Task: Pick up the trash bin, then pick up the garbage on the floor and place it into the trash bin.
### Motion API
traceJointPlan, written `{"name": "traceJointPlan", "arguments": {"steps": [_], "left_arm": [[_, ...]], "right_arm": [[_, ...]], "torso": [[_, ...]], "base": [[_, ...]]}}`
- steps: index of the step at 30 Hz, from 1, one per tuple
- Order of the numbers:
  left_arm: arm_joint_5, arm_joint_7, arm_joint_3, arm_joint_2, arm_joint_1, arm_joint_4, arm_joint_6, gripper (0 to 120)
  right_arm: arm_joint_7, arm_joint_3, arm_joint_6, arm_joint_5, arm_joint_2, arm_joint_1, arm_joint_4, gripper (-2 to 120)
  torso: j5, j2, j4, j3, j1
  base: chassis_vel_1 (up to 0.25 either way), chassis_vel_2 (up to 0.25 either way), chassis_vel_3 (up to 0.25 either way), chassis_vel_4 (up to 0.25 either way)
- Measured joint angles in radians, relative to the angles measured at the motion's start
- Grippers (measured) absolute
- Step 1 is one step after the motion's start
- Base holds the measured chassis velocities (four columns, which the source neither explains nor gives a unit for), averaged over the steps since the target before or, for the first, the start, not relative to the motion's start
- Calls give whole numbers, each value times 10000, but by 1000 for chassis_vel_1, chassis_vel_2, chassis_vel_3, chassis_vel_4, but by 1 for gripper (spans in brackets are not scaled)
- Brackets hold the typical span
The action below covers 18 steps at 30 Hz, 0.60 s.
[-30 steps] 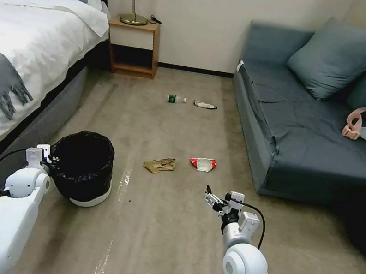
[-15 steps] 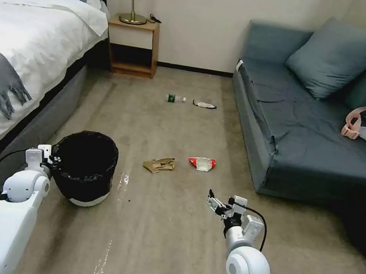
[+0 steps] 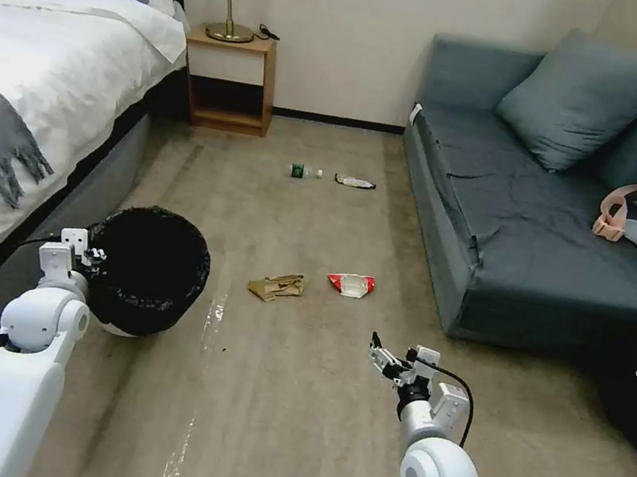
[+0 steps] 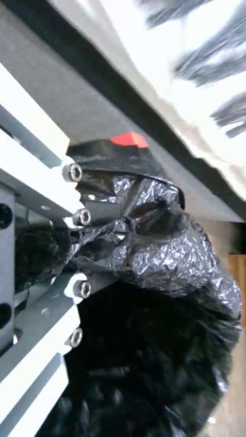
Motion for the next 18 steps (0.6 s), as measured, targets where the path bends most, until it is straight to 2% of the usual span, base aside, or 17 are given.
{"name": "traceJointPlan", "arguments": {"steps": [4, 6, 13, 18], "left_arm": [[100, -10, -73, -24, 236, -534, 38, 4], [491, 39, -213, -20, 390, -769, 26, 4], [1072, 253, -409, 25, 633, -759, -287, 4], [1164, 496, -495, 25, 793, -640, -516, 4]], "right_arm": [[-97, 6, 213, -215, 24, -70, -3, 100], [-181, -26, 301, -360, 29, -76, -3, 100], [-464, -41, 330, -256, 40, -98, 2, 100], [-633, -67, 330, -159, 59, -162, 12, 100]], "torso": [[-1, 0, -2, 0, 0], [-1, 0, -2, -1, 0], [0, 1, 1, -1, 0], [-3, 2, -2, -1, 0]], "base": [[0, 0, 0, 0], [0, 0, 0, 0], [0, 0, 0, 0], [0, 0, 0, 0]]}}
